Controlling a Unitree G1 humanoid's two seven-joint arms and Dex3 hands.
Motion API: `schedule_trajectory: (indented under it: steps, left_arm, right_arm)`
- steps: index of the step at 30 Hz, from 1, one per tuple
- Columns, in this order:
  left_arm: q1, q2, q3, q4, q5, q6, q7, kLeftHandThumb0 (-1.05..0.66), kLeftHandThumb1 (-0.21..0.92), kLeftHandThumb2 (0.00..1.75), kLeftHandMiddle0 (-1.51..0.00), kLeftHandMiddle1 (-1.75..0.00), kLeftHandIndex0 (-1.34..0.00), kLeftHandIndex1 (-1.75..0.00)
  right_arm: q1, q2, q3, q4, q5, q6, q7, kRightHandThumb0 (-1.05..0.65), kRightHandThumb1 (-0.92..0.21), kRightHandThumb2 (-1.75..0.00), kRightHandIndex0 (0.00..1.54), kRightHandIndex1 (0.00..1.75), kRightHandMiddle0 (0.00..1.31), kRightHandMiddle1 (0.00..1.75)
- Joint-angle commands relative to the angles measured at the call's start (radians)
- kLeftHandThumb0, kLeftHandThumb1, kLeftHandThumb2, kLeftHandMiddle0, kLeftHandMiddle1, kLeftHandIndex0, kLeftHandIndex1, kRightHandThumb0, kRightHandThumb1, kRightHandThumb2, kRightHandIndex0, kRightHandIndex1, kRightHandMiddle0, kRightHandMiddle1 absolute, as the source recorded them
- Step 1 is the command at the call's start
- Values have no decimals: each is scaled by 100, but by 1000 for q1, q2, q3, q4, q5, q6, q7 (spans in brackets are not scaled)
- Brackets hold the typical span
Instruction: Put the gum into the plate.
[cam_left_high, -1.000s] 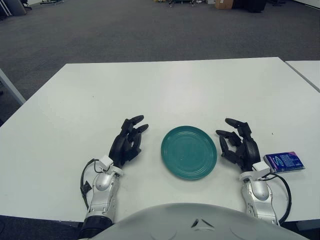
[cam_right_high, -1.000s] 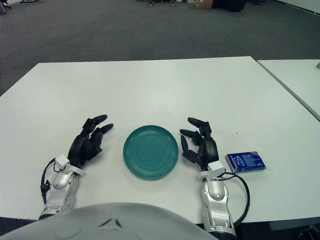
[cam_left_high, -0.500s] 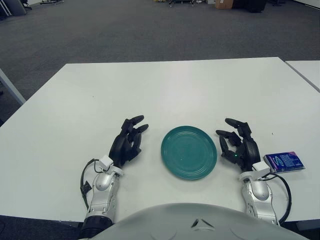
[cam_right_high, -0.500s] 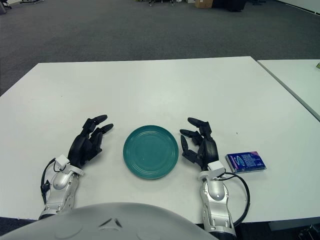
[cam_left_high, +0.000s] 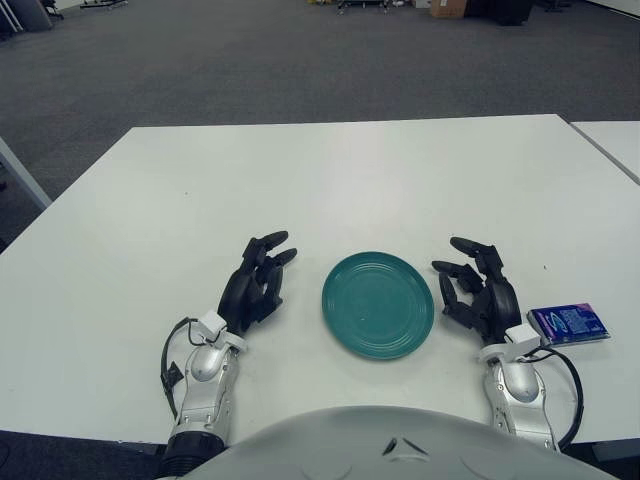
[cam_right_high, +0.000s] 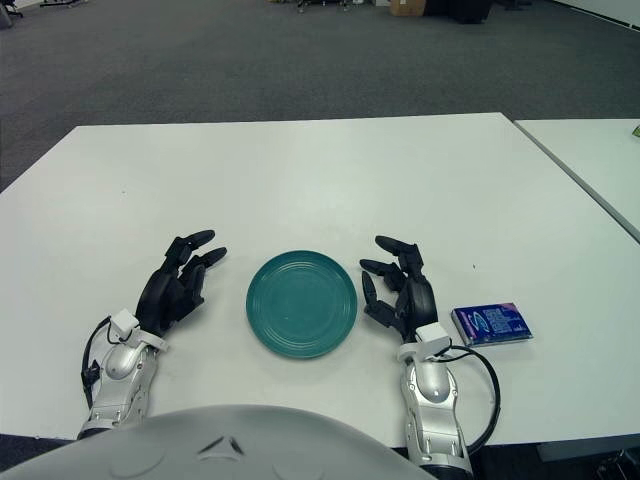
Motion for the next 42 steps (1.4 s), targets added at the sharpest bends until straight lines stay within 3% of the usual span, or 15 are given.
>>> schedule_trajectory:
  steps: [1, 3, 6, 9, 14, 16, 20, 25, 34, 42]
  left_arm:
    - [34, -5, -4, 64, 8, 52, 14, -73, 92, 68, -31, -57, 0, -97]
    - [31, -6, -1, 64, 8, 54, 16, -73, 92, 68, -31, -56, 0, -96]
    - [26, -7, 1, 72, 8, 54, 18, -73, 92, 67, -30, -55, 0, -94]
    - [16, -12, 4, 88, 4, 49, 16, -72, 92, 66, -31, -55, 0, -94]
    - [3, -23, 5, 106, -2, 39, 12, -73, 92, 66, -32, -56, 0, -96]
    - [-3, -27, 5, 112, 2, 36, 15, -73, 92, 66, -33, -57, 0, -96]
    - [-9, -33, 4, 123, 8, 26, 19, -72, 92, 66, -33, -60, 0, -98]
    - [-11, -37, 6, 126, 7, 25, 19, -71, 92, 66, -32, -62, 0, -99]
    - [-20, -36, 6, 129, 0, 30, 8, -72, 92, 66, -31, -63, 0, -97]
    - [-27, -25, 11, 142, -6, 21, -7, -75, 92, 66, -31, -63, 0, -99]
  right_arm:
    - [133, -5, 10, -145, -86, 53, -22, -40, -62, -89, 43, 67, 4, 105]
    - [179, -13, 4, -336, -201, 67, -36, -48, -69, -79, 43, 61, 3, 104]
    - [190, -21, -7, -433, -315, 65, -53, -58, -84, -60, 44, 49, 3, 102]
    - [174, -80, -89, -521, -499, 19, -66, -65, -90, -54, 44, 45, 2, 101]
    - [130, -205, -258, -604, -684, -35, -52, -72, -92, -52, 43, 43, 1, 100]
    - [123, -222, -298, -617, -707, -43, -35, -74, -92, -52, 43, 42, 0, 99]
    - [155, -284, -458, -691, -730, -77, 51, -79, -92, -50, 40, 40, 0, 96]
    - [178, -286, -556, -713, -738, -100, 138, -80, -92, -45, 34, 37, 0, 89]
    - [165, -242, -641, -718, -837, -130, 246, -80, -92, -39, 30, 33, 0, 78]
    - [183, -216, -693, -686, -867, -139, 338, -84, -92, -47, 30, 30, 0, 77]
